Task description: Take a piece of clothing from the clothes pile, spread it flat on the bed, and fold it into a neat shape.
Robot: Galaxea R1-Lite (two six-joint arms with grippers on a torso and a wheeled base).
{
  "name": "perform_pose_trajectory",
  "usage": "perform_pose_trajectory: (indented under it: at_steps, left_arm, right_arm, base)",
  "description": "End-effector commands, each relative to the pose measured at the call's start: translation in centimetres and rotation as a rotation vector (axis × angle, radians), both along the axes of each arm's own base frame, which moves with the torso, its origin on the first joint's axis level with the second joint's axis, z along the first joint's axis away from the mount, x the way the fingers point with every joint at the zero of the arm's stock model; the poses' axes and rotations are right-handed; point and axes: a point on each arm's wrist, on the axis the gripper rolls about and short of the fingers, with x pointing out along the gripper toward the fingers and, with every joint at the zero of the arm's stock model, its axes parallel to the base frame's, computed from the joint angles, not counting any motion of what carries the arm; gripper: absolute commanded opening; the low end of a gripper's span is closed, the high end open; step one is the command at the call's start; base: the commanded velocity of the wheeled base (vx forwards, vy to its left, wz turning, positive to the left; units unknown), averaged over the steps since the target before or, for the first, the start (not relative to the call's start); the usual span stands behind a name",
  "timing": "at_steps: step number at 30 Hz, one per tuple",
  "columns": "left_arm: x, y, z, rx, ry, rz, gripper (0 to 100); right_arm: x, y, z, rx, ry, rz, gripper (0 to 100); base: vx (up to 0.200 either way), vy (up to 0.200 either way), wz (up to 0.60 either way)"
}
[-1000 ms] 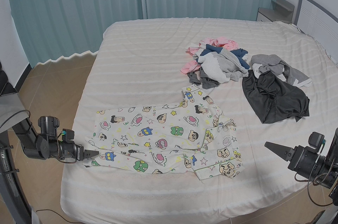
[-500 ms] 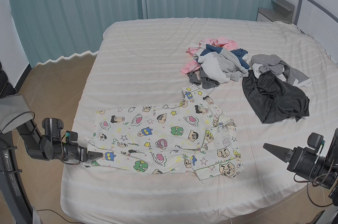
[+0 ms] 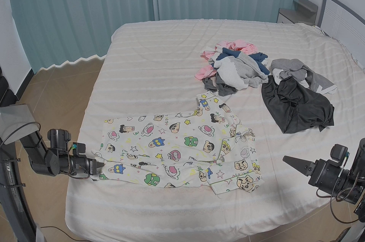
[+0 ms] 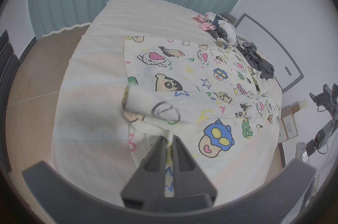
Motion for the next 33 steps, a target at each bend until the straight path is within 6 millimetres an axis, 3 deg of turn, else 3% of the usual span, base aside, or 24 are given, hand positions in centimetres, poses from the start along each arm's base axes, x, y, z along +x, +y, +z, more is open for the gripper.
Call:
perform_pose_trajectory:
  at_steps: [1,11,20,33]
  left_arm:
    - [-0.6,0.0,-0.2,-0.003,0.012,0.005,0]
    - [-2.6,0.1,1.5,-0.016,0.001,0.005,0]
    - [-3.7,1.4,2.4,-0.03,-0.014,0.03,0]
    - [-6.6,1.5,1.1,0.002,0.043,-0.044,0]
  right_arm:
    - [-0.2,-0.1,-0.5,-0.009,0.024,0.002,100]
    - [-0.2,0.0,-0.5,0.028,0.047,-0.001,100]
    - [-0.2,0.0,-0.6,0.028,0.051,-0.001,100]
    - [0.0,0.0,-0.8,0.024,0.069,-0.003,100]
  base:
    - [0.0,0.0,0.0]
    - [0.0,0.0,0.0]
    - [0.0,0.0,0.0]
    - [0.0,0.0,0.0]
